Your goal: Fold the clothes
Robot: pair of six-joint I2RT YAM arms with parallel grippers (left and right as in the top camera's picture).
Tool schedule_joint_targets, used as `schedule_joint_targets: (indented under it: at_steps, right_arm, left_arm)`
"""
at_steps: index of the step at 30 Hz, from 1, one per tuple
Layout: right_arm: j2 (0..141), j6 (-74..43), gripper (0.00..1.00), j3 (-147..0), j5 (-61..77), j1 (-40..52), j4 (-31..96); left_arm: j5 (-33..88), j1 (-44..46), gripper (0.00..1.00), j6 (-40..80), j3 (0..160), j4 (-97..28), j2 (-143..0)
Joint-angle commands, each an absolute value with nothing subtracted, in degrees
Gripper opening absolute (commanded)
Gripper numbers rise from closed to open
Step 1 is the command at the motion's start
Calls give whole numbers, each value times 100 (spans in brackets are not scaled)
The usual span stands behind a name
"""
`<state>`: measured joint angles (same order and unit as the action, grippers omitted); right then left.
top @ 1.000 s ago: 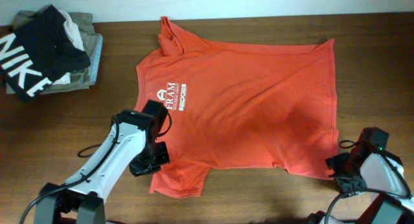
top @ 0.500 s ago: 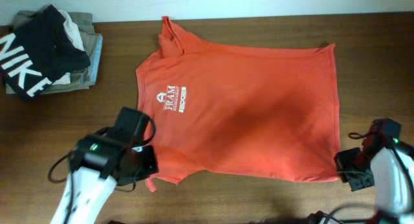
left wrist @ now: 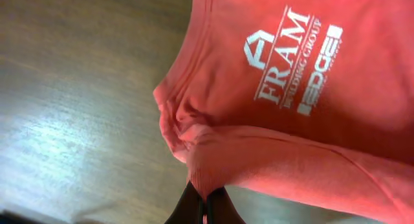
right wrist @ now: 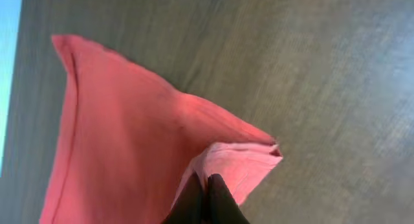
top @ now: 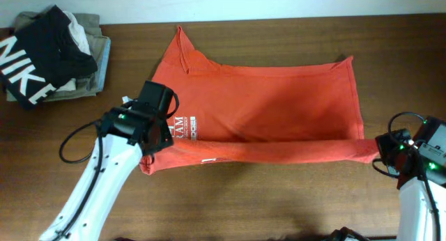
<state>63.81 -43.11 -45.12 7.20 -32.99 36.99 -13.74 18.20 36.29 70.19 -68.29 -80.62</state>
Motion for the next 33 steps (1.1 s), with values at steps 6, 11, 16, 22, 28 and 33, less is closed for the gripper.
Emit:
schedule_joint_targets:
  at_steps: [6, 11, 16, 22, 28, 33]
  right_arm:
    - [7411, -4195, 4, -4609, 709, -2171, 2858]
    - [7609, -3922, 4, -4609, -283, -1828, 2329]
    - [8289, -3922, 4, -4609, -331, -1837, 1752]
    - [8578, -3918, 48, -4609, -331, -1833, 1256]
    - [8545, -2580, 99, -7234, -408, -1841, 4228]
    - [9085, -2126, 23, -6477, 489, -1837, 5275]
  left_arm:
    - [-2128, 1632, 1, 3817, 7054, -5653, -8554]
    - [-2915, 1632, 1, 3815, 7054, -5026, -9437]
    - [-3022, 1214, 1, 3815, 7052, -4584, -9933]
    - [-2939, 1166, 99, 3815, 7052, -4193, -10213]
    - [-2084, 1166, 99, 3487, 7290, -4912, -9616]
    - [-757, 1166, 10, 3489, 6558, -5201, -9786]
